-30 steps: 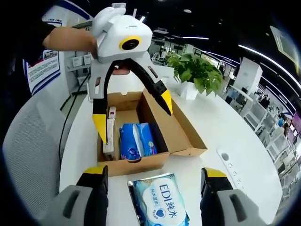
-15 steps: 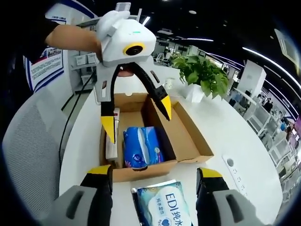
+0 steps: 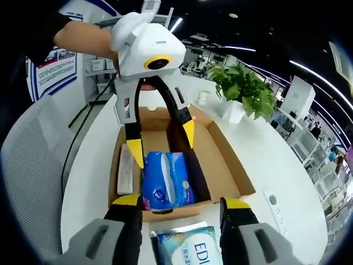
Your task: Operate the shoe box by opening the lid, removing the specified soft item, and placing it in the target area until the item is outside and the box remains undamaged.
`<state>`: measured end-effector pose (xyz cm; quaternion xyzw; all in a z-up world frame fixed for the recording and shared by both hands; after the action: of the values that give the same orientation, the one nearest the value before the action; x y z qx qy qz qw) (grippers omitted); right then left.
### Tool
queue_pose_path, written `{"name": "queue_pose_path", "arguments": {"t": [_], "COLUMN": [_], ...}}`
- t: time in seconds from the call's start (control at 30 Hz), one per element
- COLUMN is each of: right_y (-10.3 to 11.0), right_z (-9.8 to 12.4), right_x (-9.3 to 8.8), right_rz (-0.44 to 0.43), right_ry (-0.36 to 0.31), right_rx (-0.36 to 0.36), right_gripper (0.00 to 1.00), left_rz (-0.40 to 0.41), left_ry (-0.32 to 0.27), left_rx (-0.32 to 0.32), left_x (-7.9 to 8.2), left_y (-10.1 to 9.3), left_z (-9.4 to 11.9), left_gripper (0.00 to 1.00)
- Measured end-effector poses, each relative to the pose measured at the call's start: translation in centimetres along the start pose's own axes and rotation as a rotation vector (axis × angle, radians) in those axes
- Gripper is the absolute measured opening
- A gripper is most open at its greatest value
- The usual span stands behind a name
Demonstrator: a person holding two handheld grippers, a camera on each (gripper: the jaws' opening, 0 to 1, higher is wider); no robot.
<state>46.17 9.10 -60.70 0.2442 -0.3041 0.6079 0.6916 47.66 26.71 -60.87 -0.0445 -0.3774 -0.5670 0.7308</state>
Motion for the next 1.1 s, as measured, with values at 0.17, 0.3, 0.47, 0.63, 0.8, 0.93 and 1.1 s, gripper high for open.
{"name": "queue_pose_path", "arguments": {"t": [0.17,0.3,0.47,0.63,0.8,0.93,1.1], "right_y": [-0.1,-0.4,-0.7,-0.9,-1.2,-1.1,-1.1], "right_z": [-0.9,-1.6,-2.3,-3.3,-4.1,-4.8,-5.7], "right_x": [0.2,0.4,0.6,0.5,0.4,0.4,0.5], "right_rz": [0.021,0.023,0.014,0.014,0.004,0.022,0.029], "right_ry": [0.019,0.025,0.042,0.077,0.094,0.124,0.135], "right_rx": [-0.009,-0.013,-0.025,-0.040,-0.045,-0.047,-0.043], "right_gripper": [0.46,0.42,0.35,0.28,0.23,0.20,0.18], "left_rz": [-0.017,-0.019,-0.025,-0.034,-0.036,-0.038,-0.032], "left_ry": [0.012,0.017,0.022,0.023,0.030,0.039,0.043], "left_rx": [0.013,0.018,0.025,0.030,0.027,0.027,0.033], "left_x": [-0.6,-0.8,-1.0,-1.3,-1.7,-2.1,-2.3], "left_y": [0.1,0.3,0.5,0.5,0.4,0.5,0.6], "left_z": [-0.4,-0.7,-1.1,-1.5,-1.7,-1.9,-2.2], "left_gripper": [0.43,0.40,0.35,0.29,0.25,0.23,0.20]}}
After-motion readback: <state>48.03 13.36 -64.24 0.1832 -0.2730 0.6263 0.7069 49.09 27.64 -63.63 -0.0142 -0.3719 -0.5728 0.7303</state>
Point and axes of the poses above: the point that each gripper's makers call its tool centre point, and the gripper's own axes: z roughly backward along the fingers, y roughly to its left, x roughly out of its top, the point moved 10 cm from there along z, roughly backward along the fingers, and after that the axes turned 14 degrees about x, right-handed, at the moved point
